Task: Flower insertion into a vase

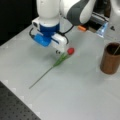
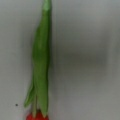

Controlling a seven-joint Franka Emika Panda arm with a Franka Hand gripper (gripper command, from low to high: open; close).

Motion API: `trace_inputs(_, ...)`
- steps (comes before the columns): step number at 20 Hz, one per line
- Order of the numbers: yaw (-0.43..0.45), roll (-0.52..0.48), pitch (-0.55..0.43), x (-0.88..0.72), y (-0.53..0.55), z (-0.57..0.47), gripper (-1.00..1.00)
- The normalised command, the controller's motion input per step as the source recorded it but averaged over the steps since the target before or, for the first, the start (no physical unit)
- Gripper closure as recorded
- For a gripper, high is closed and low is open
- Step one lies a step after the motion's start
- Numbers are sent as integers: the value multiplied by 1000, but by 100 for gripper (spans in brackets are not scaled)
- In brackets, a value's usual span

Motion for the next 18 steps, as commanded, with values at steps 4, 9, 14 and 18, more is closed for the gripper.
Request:
trace_inputs(4,144,-76,49,248,0,-191,-100)
trace_inputs(9,114,-94,21,243,21,-226,-100)
trace_inputs(14,130,-108,31,235,-3,-215,-100)
trace_inputs(18,123,-95,55,221,25,-122,-100)
